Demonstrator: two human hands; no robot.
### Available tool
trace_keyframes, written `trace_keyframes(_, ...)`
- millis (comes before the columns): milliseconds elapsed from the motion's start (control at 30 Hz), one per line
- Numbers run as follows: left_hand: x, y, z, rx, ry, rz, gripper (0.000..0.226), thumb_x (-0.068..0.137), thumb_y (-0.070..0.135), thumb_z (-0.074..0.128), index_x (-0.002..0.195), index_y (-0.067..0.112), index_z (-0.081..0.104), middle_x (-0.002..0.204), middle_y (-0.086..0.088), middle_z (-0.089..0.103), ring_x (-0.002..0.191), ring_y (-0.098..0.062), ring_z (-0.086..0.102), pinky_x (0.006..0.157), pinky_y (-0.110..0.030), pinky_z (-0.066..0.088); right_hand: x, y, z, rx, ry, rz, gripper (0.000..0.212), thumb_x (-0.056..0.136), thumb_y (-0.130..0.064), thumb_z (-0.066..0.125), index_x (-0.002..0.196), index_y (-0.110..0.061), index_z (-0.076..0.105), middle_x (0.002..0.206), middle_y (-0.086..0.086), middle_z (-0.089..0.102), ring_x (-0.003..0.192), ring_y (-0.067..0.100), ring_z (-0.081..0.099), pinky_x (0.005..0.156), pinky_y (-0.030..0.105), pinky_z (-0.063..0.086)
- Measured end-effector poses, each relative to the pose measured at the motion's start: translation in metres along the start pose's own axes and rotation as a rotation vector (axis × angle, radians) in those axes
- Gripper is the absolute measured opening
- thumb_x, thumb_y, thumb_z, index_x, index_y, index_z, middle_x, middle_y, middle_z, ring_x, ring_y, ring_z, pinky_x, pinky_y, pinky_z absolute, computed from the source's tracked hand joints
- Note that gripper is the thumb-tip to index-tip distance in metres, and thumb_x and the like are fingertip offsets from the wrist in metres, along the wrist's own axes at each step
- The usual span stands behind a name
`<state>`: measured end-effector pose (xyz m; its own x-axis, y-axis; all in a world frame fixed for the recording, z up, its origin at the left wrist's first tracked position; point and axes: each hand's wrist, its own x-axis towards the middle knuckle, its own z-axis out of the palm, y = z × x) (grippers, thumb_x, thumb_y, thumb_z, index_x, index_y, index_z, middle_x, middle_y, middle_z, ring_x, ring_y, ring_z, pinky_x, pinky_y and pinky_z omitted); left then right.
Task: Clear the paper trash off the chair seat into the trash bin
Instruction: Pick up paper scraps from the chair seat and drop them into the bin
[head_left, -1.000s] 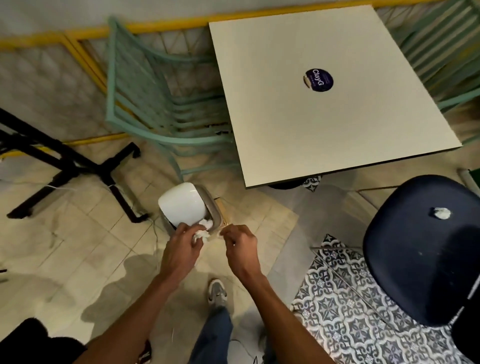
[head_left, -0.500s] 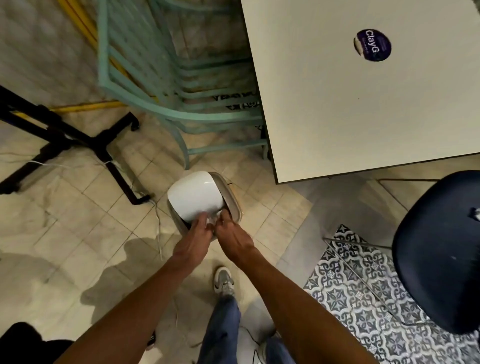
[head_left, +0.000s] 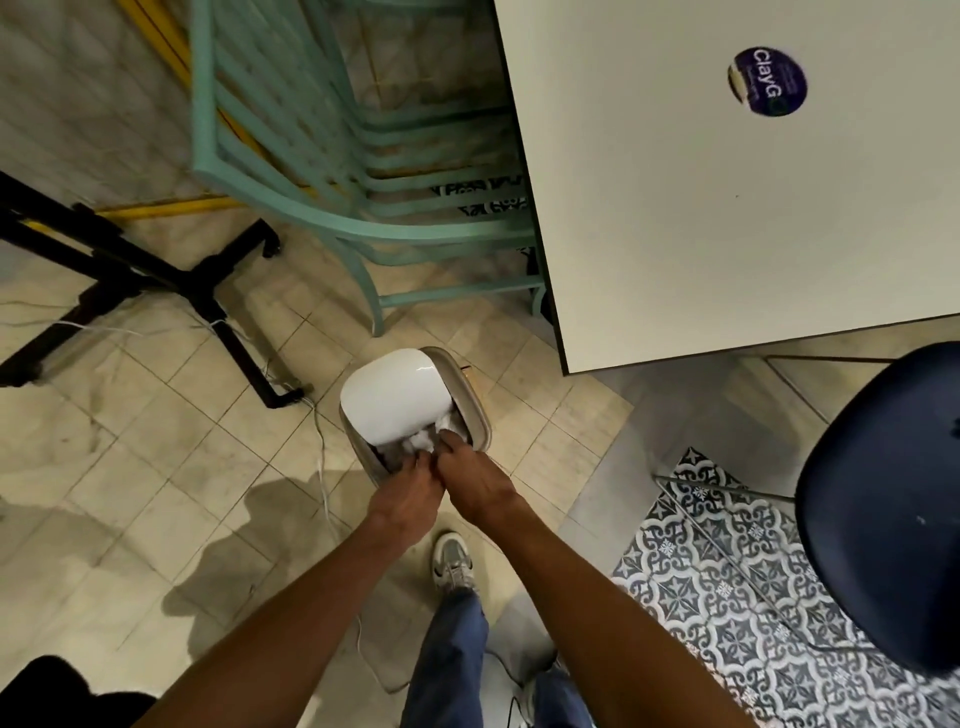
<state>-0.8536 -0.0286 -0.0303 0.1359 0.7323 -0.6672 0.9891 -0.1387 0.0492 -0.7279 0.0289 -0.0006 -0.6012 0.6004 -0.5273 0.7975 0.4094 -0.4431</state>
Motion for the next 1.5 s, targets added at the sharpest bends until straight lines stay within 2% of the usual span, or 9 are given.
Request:
trace_keyframes(100,-0.021,0.009,-0.027,-0.005,0.091,0.011,0.045,0.101,0.022,0.049,0.144,0.008,0.047,0.135,-0.016,0.054,0.127,-0.029,0.050,0.108,-0.041,0.044,-0.026,0.001,-0.013,0.162,0.127,0.087,0.059,0.090,0.011,0.057,0.144,-0.010,0.054,0.146,0.010,0.053,0.112,0.037,0.068,0.086,0.043,0.059)
trace_keyframes(233,-0.047,0.026,-0.061,-0.129,0.179,-0.034,0.044,0.097,0.029,0.059,0.140,0.020,0.052,0.130,-0.003,0.061,0.122,-0.021,0.058,0.098,-0.034,0.053,-0.069,0.011,-0.025,0.247,0.275,0.216,0.049,0.098,-0.002,0.059,0.145,-0.015,0.054,0.147,0.008,0.054,0.100,0.031,0.071,0.077,0.035,0.057)
trace_keyframes(333,-0.056,0.046,-0.076,-0.189,0.296,-0.020,0.048,0.095,0.030,0.062,0.141,0.026,0.049,0.128,0.000,0.065,0.117,-0.018,0.062,0.093,-0.035,0.057,-0.106,0.029,-0.034,0.265,0.404,0.277,0.046,0.100,-0.011,0.062,0.145,-0.019,0.054,0.145,0.004,0.054,0.104,0.025,0.071,0.080,0.032,0.060)
trace_keyframes(467,-0.057,0.108,-0.113,-0.209,0.363,0.016,0.048,0.098,0.035,0.057,0.144,0.028,0.045,0.134,0.002,0.062,0.113,-0.019,0.064,0.088,-0.037,0.058,-0.162,0.078,-0.052,0.319,0.528,0.368,0.040,0.102,-0.013,0.060,0.142,-0.018,0.057,0.142,0.002,0.057,0.111,0.024,0.068,0.089,0.034,0.058)
trace_keyframes(667,-0.034,0.239,-0.161,-0.230,0.437,0.180,0.041,0.095,0.025,0.065,0.135,0.019,0.059,0.123,-0.003,0.068,0.104,-0.022,0.066,0.081,-0.037,0.058,-0.240,0.175,-0.076,0.376,0.655,0.516,0.038,0.099,-0.017,0.061,0.137,-0.023,0.058,0.134,-0.001,0.062,0.108,0.024,0.070,0.088,0.036,0.060)
trace_keyframes(833,0.011,0.367,-0.184,-0.193,0.425,0.271,0.041,0.100,0.031,0.057,0.140,0.024,0.054,0.129,0.001,0.065,0.114,-0.018,0.062,0.086,-0.036,0.058,-0.306,0.290,-0.084,0.366,0.705,0.615,0.038,0.096,-0.014,0.060,0.133,-0.019,0.060,0.133,0.003,0.064,0.107,0.030,0.070,0.088,0.041,0.060)
trace_keyframes(1033,0.067,0.506,-0.198,-0.189,0.341,0.338,0.036,0.099,0.031,0.054,0.134,0.025,0.054,0.124,-0.001,0.065,0.110,-0.023,0.062,0.084,-0.039,0.056,-0.377,0.424,-0.091,0.378,0.714,0.759,0.035,0.095,-0.012,0.055,0.129,-0.015,0.065,0.129,0.008,0.066,0.107,0.038,0.066,0.084,0.044,0.056)
trace_keyframes(1167,0.107,0.576,-0.202,-0.183,0.270,0.379,0.031,0.098,0.030,0.053,0.128,0.025,0.053,0.122,-0.003,0.063,0.110,-0.026,0.061,0.084,-0.041,0.056,-0.412,0.505,-0.090,0.377,0.684,0.841,0.016,0.092,-0.011,0.058,0.107,-0.013,0.064,0.108,0.012,0.065,0.093,0.042,0.065,0.070,0.044,0.053)
trace_keyframes(1500,0.258,0.696,-0.197,-0.031,0.097,0.439,0.046,0.099,0.039,0.051,0.139,0.018,0.043,0.135,-0.009,0.055,0.121,-0.033,0.055,0.094,-0.047,0.053,-0.419,0.683,-0.086,0.513,0.718,1.039,0.042,0.096,-0.012,0.056,0.137,-0.016,0.051,0.137,0.016,0.053,0.116,0.046,0.058,0.090,0.055,0.056)
